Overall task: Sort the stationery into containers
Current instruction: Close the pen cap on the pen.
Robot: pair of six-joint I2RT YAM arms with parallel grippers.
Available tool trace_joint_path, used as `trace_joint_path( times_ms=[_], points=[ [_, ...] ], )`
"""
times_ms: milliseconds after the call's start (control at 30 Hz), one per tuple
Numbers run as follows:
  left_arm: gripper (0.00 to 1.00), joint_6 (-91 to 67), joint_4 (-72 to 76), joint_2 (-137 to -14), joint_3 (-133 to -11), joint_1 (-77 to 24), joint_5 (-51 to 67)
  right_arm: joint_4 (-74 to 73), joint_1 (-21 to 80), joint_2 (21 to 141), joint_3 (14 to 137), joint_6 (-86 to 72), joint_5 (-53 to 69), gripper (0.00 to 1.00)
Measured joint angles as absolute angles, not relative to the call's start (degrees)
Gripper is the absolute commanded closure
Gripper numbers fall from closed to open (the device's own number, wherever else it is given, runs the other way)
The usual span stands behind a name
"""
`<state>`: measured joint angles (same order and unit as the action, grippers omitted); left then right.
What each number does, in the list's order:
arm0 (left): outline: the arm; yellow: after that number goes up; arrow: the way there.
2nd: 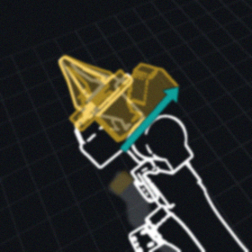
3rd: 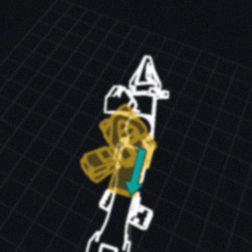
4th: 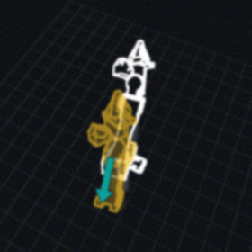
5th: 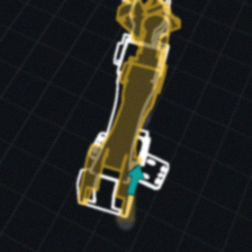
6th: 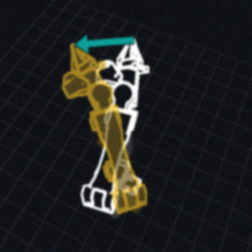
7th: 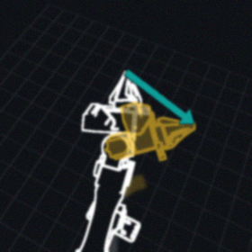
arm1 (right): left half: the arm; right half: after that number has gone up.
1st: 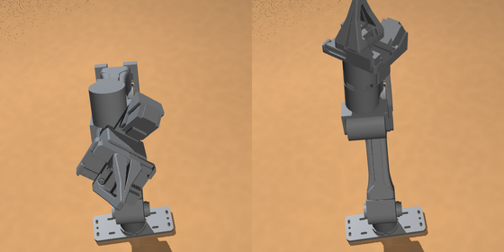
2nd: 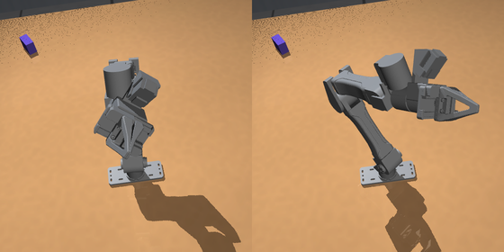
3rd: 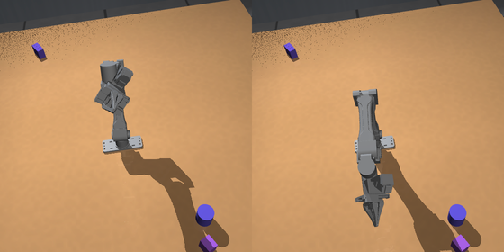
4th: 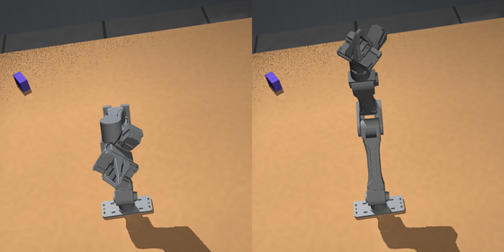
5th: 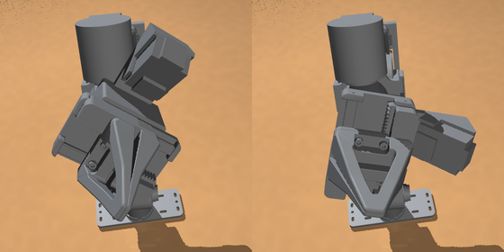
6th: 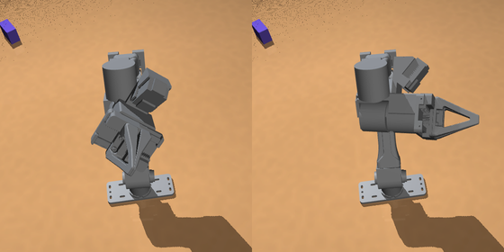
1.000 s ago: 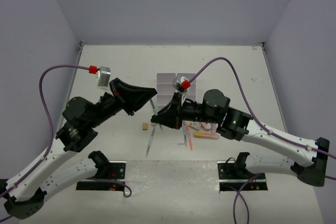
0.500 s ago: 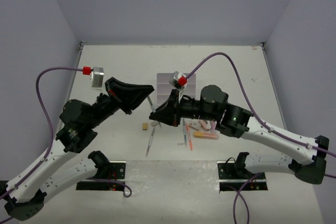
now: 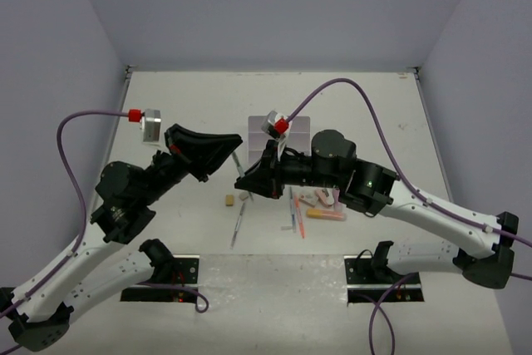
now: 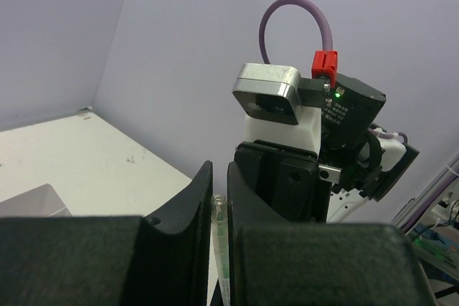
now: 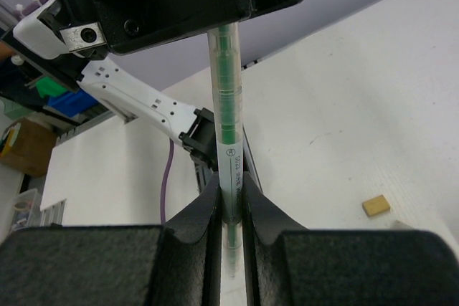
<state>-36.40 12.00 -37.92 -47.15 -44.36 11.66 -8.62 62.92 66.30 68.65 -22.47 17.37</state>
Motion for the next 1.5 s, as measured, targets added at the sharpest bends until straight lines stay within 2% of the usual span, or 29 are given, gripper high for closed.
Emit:
trace_joint_path(
  times_ms=[633,1067,1300,1500],
  points=[
    [1.00,-37.46,17.51,-36.67,-40.67,-43.86,9.65,-16.62,61.14,71.62,74.91,-21.04,18.99,1.00],
    [1.00,-37.87,18.81,-36.61,-40.72,-43.86,8.82,-18.92,60.14,71.88,78.13,-19.74,19.68,1.00],
    [1.00,-34.60,9.09,-38.93,-47.09,-43.88,8.67,-9.25,58.63,72.10,72.65,-20.64,23.51,1.00],
    [1.00,-33.13,7.25,-39.53,-48.12,-43.88,10.18,-5.24,58.35,72.92,71.01,-21.53,25.56,1.00]
  ],
)
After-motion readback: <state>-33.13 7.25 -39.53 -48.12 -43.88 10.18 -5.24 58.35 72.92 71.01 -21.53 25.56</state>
